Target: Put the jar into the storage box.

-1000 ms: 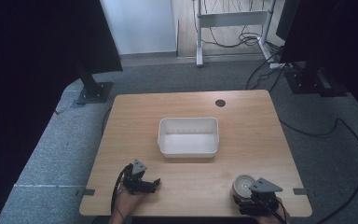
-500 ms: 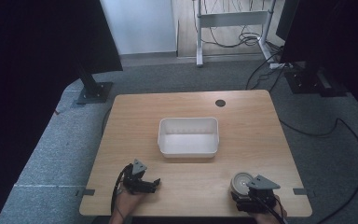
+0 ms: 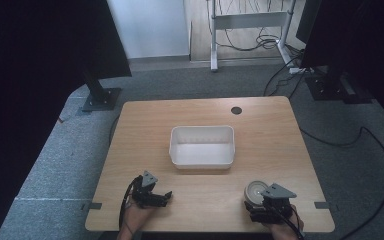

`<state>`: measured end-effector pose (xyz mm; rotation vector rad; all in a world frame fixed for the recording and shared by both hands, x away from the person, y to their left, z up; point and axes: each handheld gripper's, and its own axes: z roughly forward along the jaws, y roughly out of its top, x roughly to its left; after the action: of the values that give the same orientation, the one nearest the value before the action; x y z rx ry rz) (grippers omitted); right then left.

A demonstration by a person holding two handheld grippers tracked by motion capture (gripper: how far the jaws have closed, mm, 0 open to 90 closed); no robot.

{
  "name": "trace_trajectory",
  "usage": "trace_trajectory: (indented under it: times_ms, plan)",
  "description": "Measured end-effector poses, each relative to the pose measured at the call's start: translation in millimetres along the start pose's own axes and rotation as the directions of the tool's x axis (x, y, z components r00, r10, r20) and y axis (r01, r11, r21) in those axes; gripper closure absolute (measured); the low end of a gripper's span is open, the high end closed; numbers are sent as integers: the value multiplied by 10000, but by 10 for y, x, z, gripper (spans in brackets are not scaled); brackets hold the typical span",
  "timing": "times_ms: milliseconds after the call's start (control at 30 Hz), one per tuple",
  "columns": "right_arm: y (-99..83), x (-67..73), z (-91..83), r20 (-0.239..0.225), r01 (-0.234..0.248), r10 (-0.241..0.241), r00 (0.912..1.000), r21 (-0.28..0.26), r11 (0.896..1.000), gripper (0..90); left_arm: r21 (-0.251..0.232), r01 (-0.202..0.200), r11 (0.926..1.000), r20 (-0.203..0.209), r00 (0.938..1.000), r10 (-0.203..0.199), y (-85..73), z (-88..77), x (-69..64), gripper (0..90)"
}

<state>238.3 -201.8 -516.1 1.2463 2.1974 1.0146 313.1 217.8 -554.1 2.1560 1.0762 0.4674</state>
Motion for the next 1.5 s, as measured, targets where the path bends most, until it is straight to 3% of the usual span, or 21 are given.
trace_trajectory:
  times_ms: [1500]
  plan:
    - [397, 178, 293, -443, 104, -121, 9989, -383, 9992, 93, 4, -7, 10000, 3, 10000, 7, 0, 0, 1, 15]
